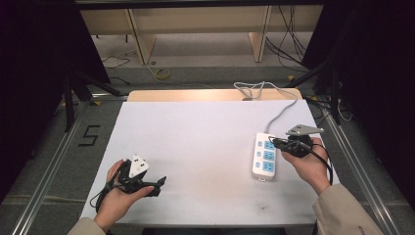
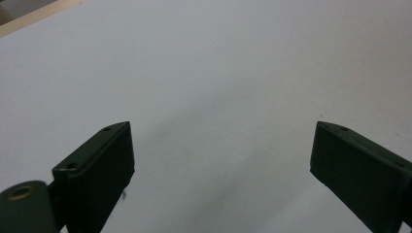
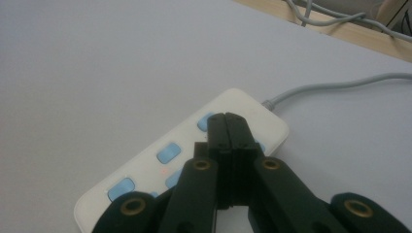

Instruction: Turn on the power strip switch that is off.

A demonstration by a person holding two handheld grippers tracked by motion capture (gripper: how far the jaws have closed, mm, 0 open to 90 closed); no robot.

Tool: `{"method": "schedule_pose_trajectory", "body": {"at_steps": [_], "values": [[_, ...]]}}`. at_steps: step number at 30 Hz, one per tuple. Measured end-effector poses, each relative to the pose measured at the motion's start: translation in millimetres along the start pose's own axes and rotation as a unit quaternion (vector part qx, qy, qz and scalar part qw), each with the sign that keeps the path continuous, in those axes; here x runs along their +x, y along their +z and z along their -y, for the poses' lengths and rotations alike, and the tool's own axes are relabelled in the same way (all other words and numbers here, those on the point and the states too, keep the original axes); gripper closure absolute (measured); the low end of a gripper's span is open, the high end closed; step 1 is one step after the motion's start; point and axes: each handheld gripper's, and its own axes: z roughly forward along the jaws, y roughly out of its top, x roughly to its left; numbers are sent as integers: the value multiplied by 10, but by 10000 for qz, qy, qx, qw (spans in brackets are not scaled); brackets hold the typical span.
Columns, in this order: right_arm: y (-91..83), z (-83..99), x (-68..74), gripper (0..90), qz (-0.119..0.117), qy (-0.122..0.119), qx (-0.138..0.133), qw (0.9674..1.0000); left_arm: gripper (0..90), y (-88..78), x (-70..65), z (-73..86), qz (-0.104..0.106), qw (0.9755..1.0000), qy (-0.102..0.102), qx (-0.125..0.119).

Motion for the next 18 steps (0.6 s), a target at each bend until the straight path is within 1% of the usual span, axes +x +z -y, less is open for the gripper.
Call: {"method": "schedule_pose_trajectory", "body": {"at_steps": [18], "values": [[97, -50, -1, 900, -1, -38, 97, 9999, 85, 0, 1, 2, 14, 10000, -10, 8]]}}
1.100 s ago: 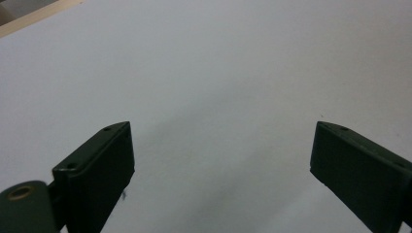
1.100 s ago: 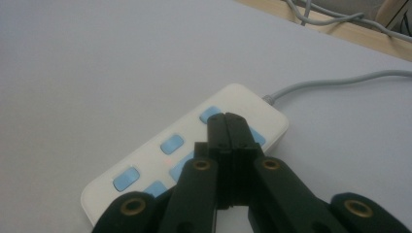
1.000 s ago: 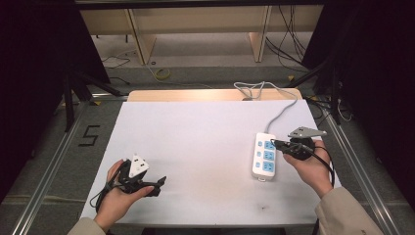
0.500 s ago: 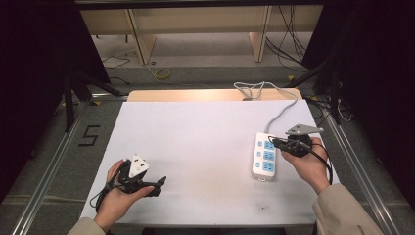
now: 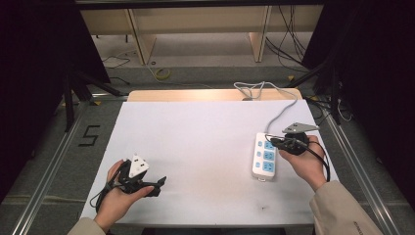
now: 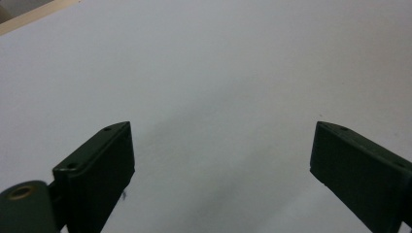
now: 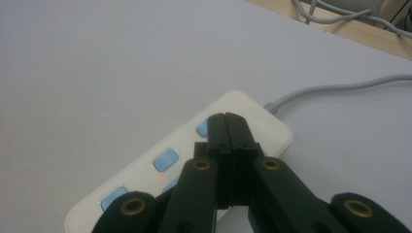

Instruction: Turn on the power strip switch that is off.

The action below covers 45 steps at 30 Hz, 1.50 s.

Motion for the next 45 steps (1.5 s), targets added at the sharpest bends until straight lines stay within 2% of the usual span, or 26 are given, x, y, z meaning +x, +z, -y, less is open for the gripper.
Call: {"method": "schedule_pose_trajectory", "body": {"at_steps": [26, 45], "values": [[151, -77, -56, 900, -4, 51, 218, 9997, 86, -1, -1, 0, 4, 10000, 2, -1], [287, -155, -34, 900, -41, 0, 342, 9994, 86, -1, 2, 1, 6, 10000, 6, 1]]}}
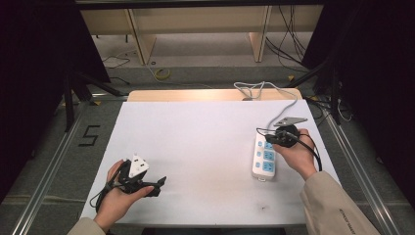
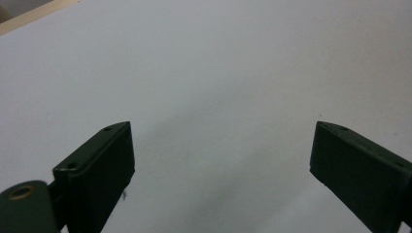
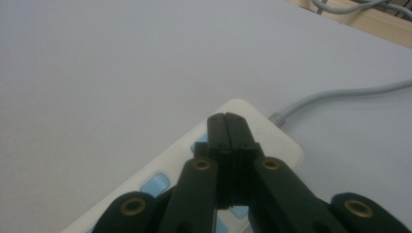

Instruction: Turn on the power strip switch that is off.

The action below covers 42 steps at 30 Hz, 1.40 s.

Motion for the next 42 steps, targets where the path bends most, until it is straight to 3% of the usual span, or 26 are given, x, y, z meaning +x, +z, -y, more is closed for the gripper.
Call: {"method": "schedule_pose_trajectory", "body": {"at_steps": [42], "values": [[174, -163, 47, 900, 21, -152, 399, 9991, 87, 1, -1, -1, 14, 10000, -6, -8]]}}
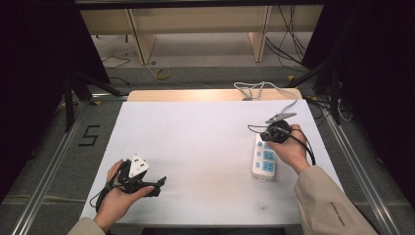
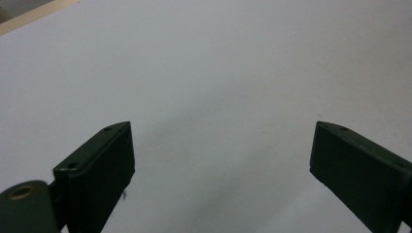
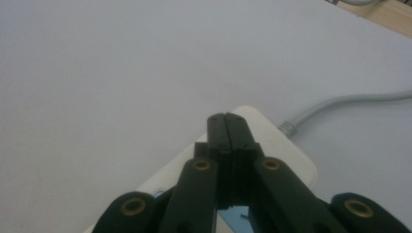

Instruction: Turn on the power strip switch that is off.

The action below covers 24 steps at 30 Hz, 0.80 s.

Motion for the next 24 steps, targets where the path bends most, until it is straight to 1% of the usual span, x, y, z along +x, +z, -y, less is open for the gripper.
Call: {"method": "schedule_pose_trajectory", "body": {"at_steps": [13, 24], "values": [[66, -17, -6, 900, -21, 55, 174, 9998, 87, 1, 1, -1, 2, 10000, -3, -2], [138, -38, 5, 900, -73, -2, 341, 9994, 87, 1, 1, -1, 6, 10000, -4, -4]]}}
